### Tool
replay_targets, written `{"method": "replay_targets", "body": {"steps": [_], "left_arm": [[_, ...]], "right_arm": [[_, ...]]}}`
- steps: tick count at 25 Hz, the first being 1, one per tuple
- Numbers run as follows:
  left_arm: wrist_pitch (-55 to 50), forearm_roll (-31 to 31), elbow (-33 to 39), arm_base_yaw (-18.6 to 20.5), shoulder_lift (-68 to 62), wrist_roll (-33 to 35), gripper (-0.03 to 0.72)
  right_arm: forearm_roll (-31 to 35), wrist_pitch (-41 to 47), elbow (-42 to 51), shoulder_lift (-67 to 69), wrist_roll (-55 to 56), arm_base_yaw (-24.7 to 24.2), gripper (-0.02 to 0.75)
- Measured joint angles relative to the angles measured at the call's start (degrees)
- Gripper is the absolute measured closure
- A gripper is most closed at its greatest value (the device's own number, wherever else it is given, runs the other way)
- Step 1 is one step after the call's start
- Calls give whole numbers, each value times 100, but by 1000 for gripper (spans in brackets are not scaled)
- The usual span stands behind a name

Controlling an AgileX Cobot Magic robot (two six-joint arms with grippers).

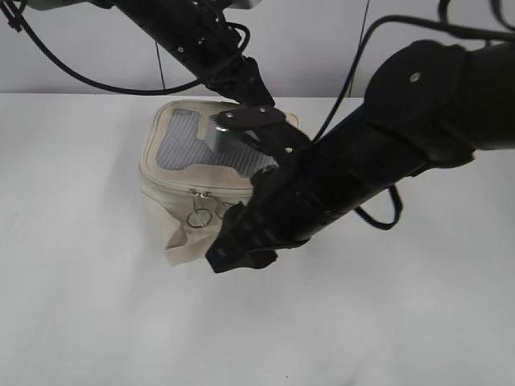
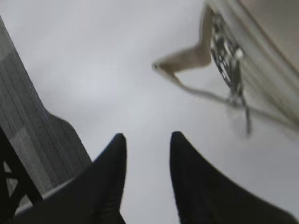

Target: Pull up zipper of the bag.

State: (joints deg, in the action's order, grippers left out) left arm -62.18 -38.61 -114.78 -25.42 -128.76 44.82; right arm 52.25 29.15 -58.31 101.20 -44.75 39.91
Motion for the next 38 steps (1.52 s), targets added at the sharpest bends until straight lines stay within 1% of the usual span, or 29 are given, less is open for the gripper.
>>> {"method": "replay_targets", "body": {"steps": [1, 2, 4, 6, 9, 12, 15, 19, 21, 25, 27, 31, 35, 38], "left_arm": [[0, 51, 0, 27, 56, -180, 428], [-17, 158, 0, 52, 122, -428, 414], [-100, 379, 0, 86, 292, -786, 407], [-266, 518, 0, 117, 522, -980, 420], [-431, 636, 89, 122, 973, -1274, 449], [-352, 802, 613, 97, 1692, -1583, 458], [34, 1142, 1630, 26, 2708, -2002, 461], [680, 1659, 3385, -78, 4575, -2702, 461], [801, 1898, 4260, -99, 5703, -3082, 461], [707, 2478, 5680, -99, 7916, -3688, 457], [477, 2660, 6183, -99, 9213, -3819, 440], [-27, 2869, 6972, -99, 11097, -3973, 356], [-462, 3230, 7687, -99, 12361, -4230, 319], [-671, 3324, 8085, -99, 12848, -4264, 303]], "right_arm": [[-388, 123, 54, -171, 313, -50, 367], [-715, 246, 106, -347, 665, -115, 323], [-1199, 435, 237, -665, 1293, -228, 283], [-1556, 528, 463, -997, 1761, -363, 268], [-1763, 743, 793, -1574, 2221, -597, 262], [-1928, 1150, 1063, -2138, 2481, -825, 262], [-2510, 1742, 1156, -2717, 2997, -942, 262], [-3431, 2669, 1168, -3540, 3667, -1007, 262], [-3615, 3094, 1168, -3998, 3813, -1007, 262], [-3873, 3702, 1179, -5176, 4073, -1007, 262], [-4013, 3893, 1278, -5859, 4185, -1007, 262], [-4315, 3989, 1816, -7037, 4295, -1007, 262], [-4689, 4023, 2409, -8342, 4316, -1007, 262], [-4866, 4034, 2620, -9291, 4324, -1007, 262]]}}
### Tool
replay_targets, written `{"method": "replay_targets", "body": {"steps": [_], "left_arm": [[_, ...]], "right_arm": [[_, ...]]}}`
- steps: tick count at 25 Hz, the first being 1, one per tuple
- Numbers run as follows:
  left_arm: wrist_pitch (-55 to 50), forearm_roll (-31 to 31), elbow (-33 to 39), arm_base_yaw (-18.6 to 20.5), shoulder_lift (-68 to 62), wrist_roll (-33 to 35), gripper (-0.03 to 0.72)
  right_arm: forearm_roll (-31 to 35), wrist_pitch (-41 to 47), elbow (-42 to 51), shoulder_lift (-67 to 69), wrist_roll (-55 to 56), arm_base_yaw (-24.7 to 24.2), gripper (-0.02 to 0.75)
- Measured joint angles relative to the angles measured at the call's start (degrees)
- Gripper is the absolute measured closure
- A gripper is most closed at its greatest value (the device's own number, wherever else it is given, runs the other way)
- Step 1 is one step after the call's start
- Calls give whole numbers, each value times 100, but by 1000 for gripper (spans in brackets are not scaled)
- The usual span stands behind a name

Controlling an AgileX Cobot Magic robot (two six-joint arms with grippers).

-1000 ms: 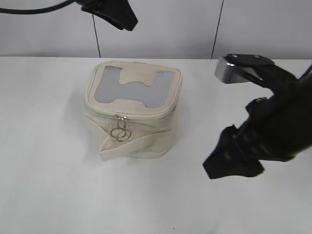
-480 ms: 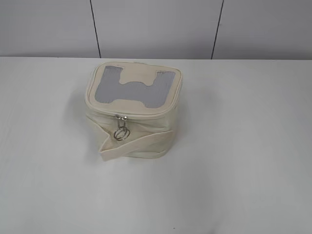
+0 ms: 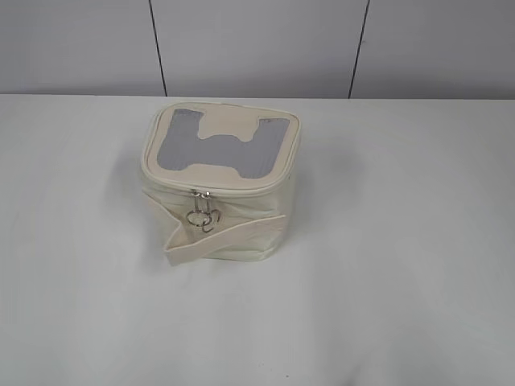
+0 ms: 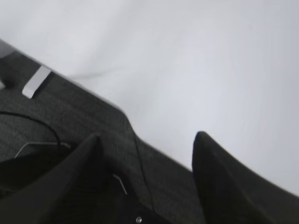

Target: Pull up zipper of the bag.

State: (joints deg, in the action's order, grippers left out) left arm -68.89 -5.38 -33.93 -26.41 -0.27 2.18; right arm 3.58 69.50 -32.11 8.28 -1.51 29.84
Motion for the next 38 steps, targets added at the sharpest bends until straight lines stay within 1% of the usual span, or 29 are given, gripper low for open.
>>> {"method": "replay_targets", "body": {"steps": [2, 4, 8, 13, 24, 26, 27, 28, 31, 33, 35, 36, 38], "left_arm": [[120, 48, 71, 0, 70, 0, 299], [474, 96, 165, 0, 68, 0, 298], [803, 115, 307, 17, 68, -7, 298], [844, 110, 321, 46, 68, -19, 296], [844, 110, 321, 74, 68, -19, 355], [844, 110, 321, 283, 68, -19, 371], [844, 110, 321, 500, 68, -19, 377], [844, 110, 321, 776, 68, -19, 382], [844, 104, 321, 1685, 68, -19, 388], [844, 104, 321, 2218, 68, -19, 389], [844, 104, 321, 2447, 68, -19, 390], [844, 104, 321, 2466, 68, -19, 393], [844, 104, 321, 2466, 68, -19, 400]], "right_arm": [[-79, 8, 32, -576, 14, 0, 262], [-151, 19, 36, -837, 59, 0, 262], [-242, -47, 62, -869, 151, 0, 262], [-242, -790, 320, -869, 183, 0, 262], [-235, -931, 355, -869, 233, -18, 262], [-224, -931, 355, -869, 233, -225, 262], [-230, -931, 355, -869, 233, -442, 262], [-230, -931, 355, -869, 233, -671, 262], [-230, -933, 355, -869, 233, -1643, 262], [-230, -933, 355, -869, 241, -2182, 262], [-230, -933, 355, -869, 241, -2575, 262], [-234, -933, 355, -869, 241, -2692, 262], [-234, -933, 355, -869, 241, -2734, 262]]}}
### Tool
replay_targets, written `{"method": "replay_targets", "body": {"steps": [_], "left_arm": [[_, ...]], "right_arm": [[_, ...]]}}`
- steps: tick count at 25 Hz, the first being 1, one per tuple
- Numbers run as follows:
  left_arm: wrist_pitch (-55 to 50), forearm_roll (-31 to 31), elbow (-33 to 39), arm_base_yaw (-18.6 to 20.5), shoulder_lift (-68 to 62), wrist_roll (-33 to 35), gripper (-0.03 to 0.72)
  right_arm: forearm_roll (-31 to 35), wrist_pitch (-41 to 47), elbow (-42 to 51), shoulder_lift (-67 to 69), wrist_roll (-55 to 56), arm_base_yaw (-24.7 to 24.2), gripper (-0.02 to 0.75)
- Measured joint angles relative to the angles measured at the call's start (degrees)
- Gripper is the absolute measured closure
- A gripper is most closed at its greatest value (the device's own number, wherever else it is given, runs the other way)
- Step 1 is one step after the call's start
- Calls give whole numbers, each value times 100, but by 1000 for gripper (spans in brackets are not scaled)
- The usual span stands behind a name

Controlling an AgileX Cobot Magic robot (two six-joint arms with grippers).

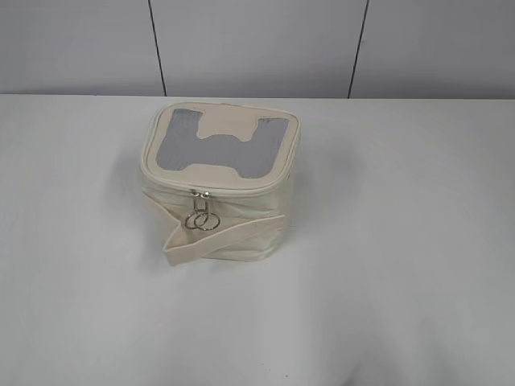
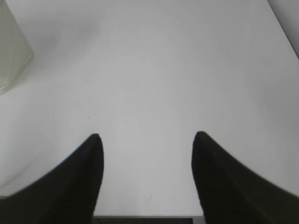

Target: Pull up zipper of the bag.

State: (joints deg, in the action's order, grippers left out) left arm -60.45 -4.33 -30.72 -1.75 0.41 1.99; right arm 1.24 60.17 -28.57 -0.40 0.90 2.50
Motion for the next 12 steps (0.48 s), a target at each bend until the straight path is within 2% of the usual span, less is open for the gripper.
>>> {"method": "replay_targets", "body": {"steps": [12], "left_arm": [[0, 0, 0, 0, 0, 0, 412]], "right_arm": [[0, -6, 0, 0, 5, 0, 261]]}}
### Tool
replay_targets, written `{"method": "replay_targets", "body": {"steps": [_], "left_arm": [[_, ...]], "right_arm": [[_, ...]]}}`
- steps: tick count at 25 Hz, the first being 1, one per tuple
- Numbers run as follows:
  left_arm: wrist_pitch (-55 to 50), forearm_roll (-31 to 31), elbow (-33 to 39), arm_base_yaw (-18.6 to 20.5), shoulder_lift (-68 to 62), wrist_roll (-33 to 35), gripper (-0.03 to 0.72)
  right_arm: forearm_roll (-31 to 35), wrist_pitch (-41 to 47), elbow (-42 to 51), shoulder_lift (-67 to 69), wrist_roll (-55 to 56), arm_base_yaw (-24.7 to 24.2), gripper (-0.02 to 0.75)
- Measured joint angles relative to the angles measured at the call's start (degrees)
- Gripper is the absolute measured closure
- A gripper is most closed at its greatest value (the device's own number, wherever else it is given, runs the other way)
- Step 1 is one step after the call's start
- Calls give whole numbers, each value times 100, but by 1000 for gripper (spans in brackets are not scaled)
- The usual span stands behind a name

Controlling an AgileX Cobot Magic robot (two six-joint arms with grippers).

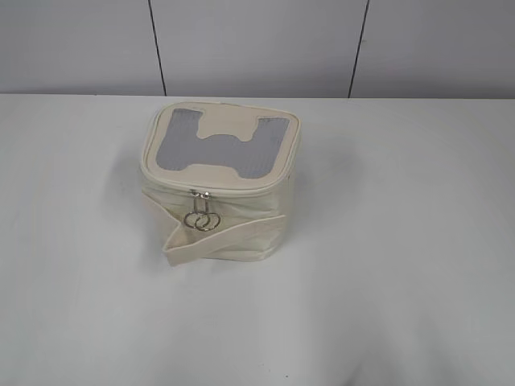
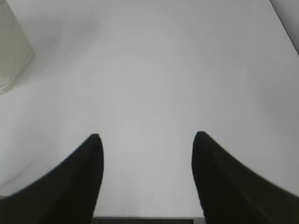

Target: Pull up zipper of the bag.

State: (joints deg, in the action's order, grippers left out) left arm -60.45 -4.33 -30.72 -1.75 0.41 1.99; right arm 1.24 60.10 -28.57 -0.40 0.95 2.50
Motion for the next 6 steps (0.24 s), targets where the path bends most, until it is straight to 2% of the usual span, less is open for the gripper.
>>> {"method": "replay_targets", "body": {"steps": [6], "left_arm": [[0, 0, 0, 0, 0, 0, 428]], "right_arm": [[0, -5, 0, 0, 0, 0, 261]]}}
